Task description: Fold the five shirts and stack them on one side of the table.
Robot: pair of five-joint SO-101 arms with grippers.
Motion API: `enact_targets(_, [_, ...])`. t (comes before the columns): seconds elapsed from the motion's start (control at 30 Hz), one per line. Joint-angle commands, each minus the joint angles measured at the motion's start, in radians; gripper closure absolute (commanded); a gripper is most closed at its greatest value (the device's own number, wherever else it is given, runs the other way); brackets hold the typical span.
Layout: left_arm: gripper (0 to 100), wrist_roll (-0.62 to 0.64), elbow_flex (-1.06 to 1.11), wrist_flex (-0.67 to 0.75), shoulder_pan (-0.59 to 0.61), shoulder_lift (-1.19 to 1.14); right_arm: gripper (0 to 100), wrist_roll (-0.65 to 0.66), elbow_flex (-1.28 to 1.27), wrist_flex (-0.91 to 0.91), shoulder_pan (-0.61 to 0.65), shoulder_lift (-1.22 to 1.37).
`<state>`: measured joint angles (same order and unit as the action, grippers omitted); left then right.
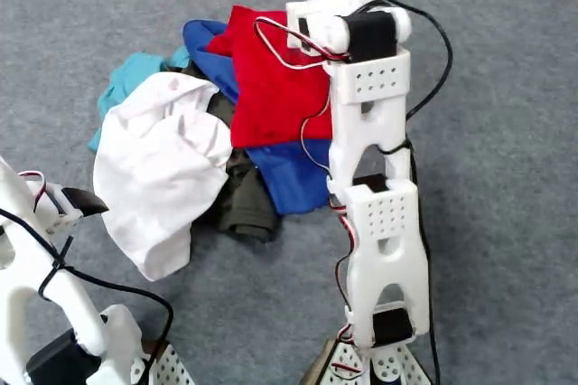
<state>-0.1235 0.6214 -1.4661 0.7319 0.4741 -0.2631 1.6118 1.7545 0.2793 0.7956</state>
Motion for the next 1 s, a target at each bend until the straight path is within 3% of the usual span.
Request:
enact_targets(0.0, [64, 0.003, -0.008, 0.005, 0.006, 0.008, 99.6, 0.008, 0.013, 0.028, -0.010, -0.114])
enact_targets(0.53, [64, -0.002, -0.015, 0.006, 0.000, 0.008, 99.6, 0.012, 0.013, 0.020, -0.058, -0.458])
enact_targets(0.73, [64, 0.000, -0.017, 0.015, -0.071, 0.008, 99.6, 0.048, 0.021, 0.023, -0.260, -0.532])
enact_targets(0.97, [64, 0.009, -0.130, 0.014, -0.295, 0.002, 99.6, 0.097, 0.024, 0.023, -0.542, -0.532])
